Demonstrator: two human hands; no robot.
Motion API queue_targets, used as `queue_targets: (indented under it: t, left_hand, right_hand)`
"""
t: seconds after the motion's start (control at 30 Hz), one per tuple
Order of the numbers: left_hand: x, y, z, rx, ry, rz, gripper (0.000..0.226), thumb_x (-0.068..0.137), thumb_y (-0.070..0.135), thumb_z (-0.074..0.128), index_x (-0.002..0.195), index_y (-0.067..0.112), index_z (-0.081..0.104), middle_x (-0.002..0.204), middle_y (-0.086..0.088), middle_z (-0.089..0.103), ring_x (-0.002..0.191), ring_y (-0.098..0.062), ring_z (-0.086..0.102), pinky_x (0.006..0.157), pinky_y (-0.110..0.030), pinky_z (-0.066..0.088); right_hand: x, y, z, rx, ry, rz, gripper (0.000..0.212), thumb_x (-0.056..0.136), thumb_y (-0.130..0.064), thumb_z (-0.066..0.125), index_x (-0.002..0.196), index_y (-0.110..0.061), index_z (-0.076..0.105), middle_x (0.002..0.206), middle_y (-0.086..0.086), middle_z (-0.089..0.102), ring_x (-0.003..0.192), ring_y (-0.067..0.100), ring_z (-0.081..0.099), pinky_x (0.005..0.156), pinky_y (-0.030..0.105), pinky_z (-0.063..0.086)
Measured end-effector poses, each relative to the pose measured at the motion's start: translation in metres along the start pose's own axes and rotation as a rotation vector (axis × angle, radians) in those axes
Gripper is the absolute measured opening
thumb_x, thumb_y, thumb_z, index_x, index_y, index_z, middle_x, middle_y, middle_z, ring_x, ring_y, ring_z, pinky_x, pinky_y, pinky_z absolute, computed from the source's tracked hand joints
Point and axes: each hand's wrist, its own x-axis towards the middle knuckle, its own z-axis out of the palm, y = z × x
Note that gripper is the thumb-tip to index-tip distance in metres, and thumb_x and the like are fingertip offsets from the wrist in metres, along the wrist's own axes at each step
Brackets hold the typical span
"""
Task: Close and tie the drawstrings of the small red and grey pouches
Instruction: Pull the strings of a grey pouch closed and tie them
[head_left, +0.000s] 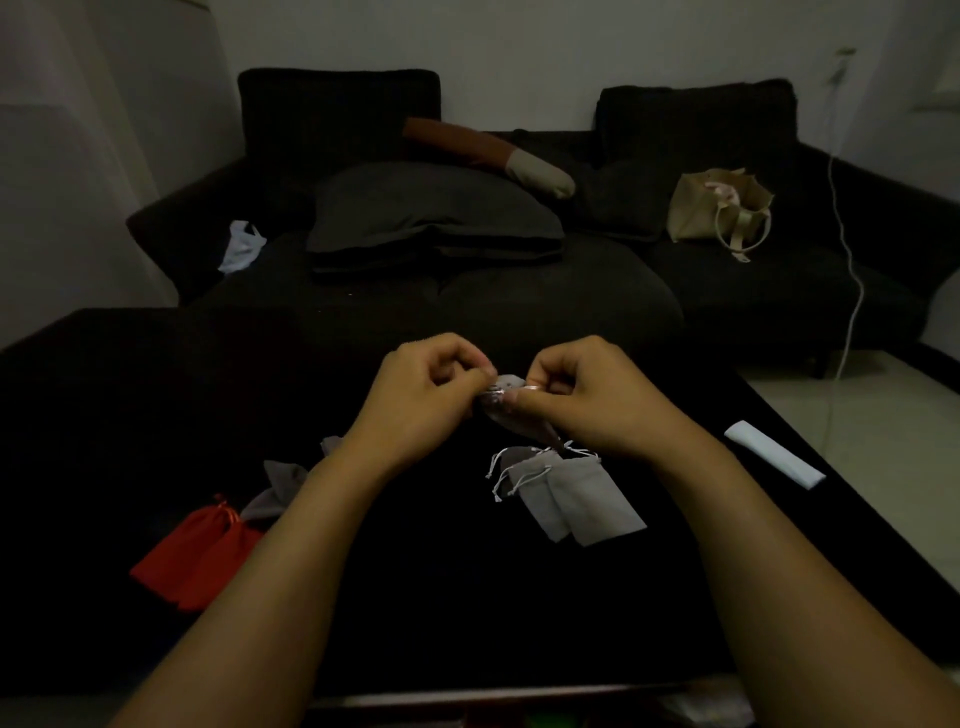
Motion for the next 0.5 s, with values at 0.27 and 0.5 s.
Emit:
queue_targets:
  t: [0.27, 0.5]
  left_hand:
    - [-0.003, -0.003, -0.006, 0.499, -0.068, 0.192, 0.005, 0.081, 0.024, 0.073, 0.082, 0.022, 0.077, 0.064, 0.006, 0.068, 0.059, -0.004, 0.064, 0.06, -0.017, 0.052]
    - [-0.001, -0.008, -0.003, 0.144, -0.111, 0.066, 0.016, 0.089, 0.025, 0.07, 0.076, 0.017, 0.077, 0.083, 0.0, 0.07, 0.078, -0.017, 0.067, 0.074, -0.032, 0.053]
  right_hand:
    - [0.006, 0.006, 0.003, -0.041, 0.077, -0.011, 0.032, 0.089, -0.026, 0.071, 0.061, -0.015, 0.06, 0.042, -0.011, 0.048, 0.041, 0.002, 0.041, 0.044, 0.012, 0.033]
    - [0.007, 0.013, -0.001, -0.071, 0.055, 0.01, 0.032, 0.088, -0.028, 0.072, 0.062, -0.017, 0.057, 0.043, -0.013, 0.049, 0.041, 0.001, 0.043, 0.044, 0.016, 0.034]
